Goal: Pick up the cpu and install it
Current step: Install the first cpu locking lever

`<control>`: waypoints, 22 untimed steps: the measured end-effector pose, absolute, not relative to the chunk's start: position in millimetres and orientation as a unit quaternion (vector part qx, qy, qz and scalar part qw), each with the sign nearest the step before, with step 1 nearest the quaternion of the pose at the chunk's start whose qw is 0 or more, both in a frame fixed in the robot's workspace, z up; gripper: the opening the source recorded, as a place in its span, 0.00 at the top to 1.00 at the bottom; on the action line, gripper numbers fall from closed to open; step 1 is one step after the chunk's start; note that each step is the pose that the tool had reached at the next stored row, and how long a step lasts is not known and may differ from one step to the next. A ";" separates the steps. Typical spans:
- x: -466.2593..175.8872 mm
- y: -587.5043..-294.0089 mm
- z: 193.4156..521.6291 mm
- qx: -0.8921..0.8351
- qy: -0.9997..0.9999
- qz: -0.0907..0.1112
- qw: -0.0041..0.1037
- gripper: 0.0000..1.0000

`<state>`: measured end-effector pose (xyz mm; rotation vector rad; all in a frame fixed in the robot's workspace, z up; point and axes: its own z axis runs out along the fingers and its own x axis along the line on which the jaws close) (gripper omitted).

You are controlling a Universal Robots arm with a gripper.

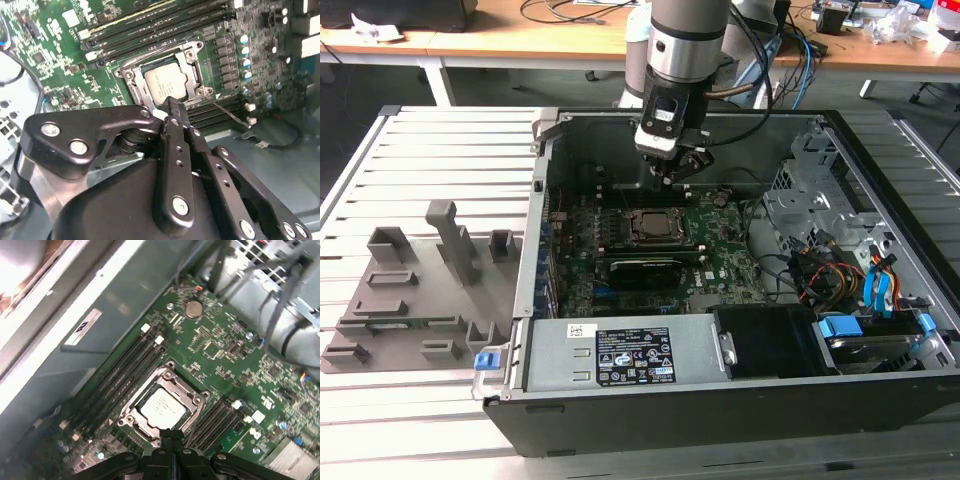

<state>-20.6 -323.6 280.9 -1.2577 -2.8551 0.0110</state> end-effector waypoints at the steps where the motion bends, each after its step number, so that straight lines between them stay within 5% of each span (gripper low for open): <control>1: -20.6 -323.6 280.9 -0.380 -0.925 0.004 0.011 0.89; 22: -20.6 -323.6 281.0 -0.106 -0.994 0.007 0.009 0.89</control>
